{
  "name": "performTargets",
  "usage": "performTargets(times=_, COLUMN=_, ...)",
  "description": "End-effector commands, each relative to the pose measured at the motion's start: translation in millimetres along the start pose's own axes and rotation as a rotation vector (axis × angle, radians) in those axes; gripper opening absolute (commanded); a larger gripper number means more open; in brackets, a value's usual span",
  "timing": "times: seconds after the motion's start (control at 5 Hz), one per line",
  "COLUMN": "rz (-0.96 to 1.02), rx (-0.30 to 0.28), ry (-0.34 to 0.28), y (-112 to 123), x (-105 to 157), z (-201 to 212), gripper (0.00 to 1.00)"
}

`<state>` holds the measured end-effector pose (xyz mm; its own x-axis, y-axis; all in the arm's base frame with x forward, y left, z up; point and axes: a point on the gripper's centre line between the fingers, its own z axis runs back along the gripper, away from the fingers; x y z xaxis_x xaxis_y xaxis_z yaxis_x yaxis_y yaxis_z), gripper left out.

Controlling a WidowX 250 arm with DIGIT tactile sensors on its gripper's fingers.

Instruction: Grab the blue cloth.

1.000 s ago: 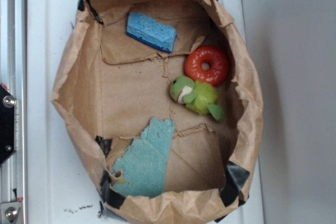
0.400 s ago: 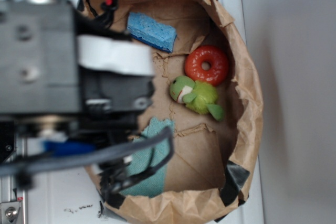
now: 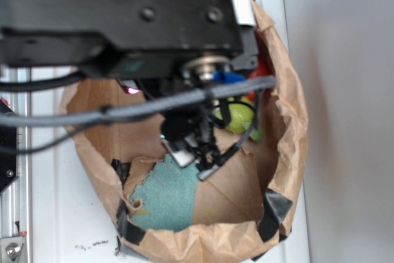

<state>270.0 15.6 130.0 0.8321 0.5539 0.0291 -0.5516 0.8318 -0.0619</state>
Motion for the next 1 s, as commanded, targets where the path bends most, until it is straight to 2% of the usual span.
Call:
performTargets(times=0.0, rz=-0.160, rx=0.027, ry=0.026, y=-32.4, x=-36.3, z=-43.2, gripper=1.00)
performTargets(times=0.2, rz=-0.183, rx=-0.013, ry=0.103, y=-48.6, x=-53.1, z=-44.9, gripper=1.00)
performTargets(times=0.4, rz=-0.130, rx=-0.027, ry=0.073, y=-60.7, x=-54.4, z=-44.6, gripper=1.00)
performTargets(times=0.6, rz=-0.133, rx=0.015, ry=0.059, y=-67.2, x=-55.5, z=-67.2, gripper=1.00)
performTargets(times=0.8, rz=-0.250, rx=0.020, ry=0.121, y=-68.1, x=-65.9, z=-87.2, gripper=1.00)
